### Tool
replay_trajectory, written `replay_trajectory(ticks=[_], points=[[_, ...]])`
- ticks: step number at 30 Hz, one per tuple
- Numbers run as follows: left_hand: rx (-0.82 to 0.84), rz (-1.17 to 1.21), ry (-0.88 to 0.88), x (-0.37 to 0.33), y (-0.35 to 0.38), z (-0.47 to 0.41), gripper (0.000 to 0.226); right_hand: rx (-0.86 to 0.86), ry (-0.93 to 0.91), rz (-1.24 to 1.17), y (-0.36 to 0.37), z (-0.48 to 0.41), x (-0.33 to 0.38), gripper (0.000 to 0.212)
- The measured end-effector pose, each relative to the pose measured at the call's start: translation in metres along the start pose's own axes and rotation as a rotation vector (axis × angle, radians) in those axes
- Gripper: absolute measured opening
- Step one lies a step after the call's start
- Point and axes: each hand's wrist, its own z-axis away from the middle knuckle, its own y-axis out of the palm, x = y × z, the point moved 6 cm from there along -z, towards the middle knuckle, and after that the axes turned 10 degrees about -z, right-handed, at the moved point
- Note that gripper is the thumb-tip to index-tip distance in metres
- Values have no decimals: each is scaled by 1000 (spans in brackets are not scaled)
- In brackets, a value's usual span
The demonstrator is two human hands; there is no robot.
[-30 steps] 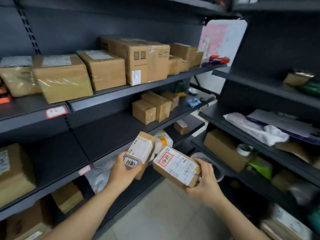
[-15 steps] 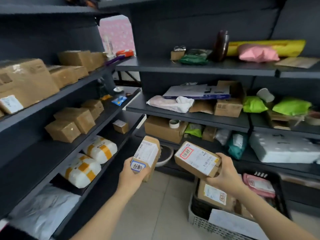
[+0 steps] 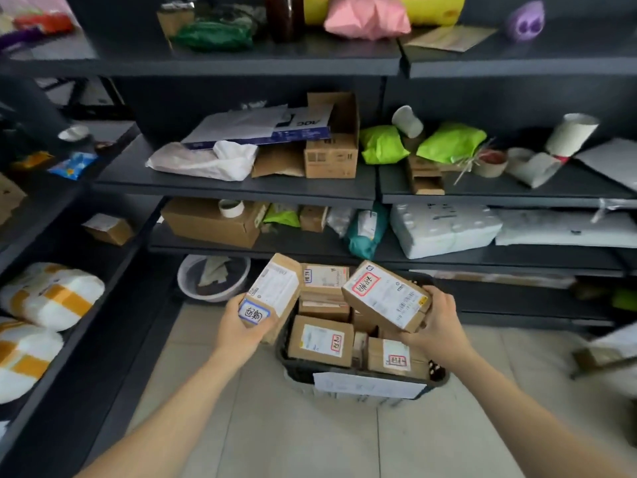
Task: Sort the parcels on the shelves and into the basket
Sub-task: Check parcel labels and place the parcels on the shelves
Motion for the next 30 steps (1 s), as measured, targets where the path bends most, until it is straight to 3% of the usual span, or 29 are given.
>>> replay_trajectory(ticks=[10, 15, 19, 25, 30], points=[[142, -87, 1, -14, 88, -97, 56, -439, 341, -87, -30, -28, -99, 94], [249, -166, 60, -37, 141, -136, 50, -526, 466, -136, -29, -37, -139, 91], [254, -226, 110, -52, 171, -158, 48, -593, 551, -227, -17, -35, -161, 106], [271, -277, 138, -57, 213, -173, 47, -546, 636, -199, 11, -49, -202, 91], [308, -323, 125, -54, 249, -178, 46, -360, 705, -182, 56, -81, -230, 94]])
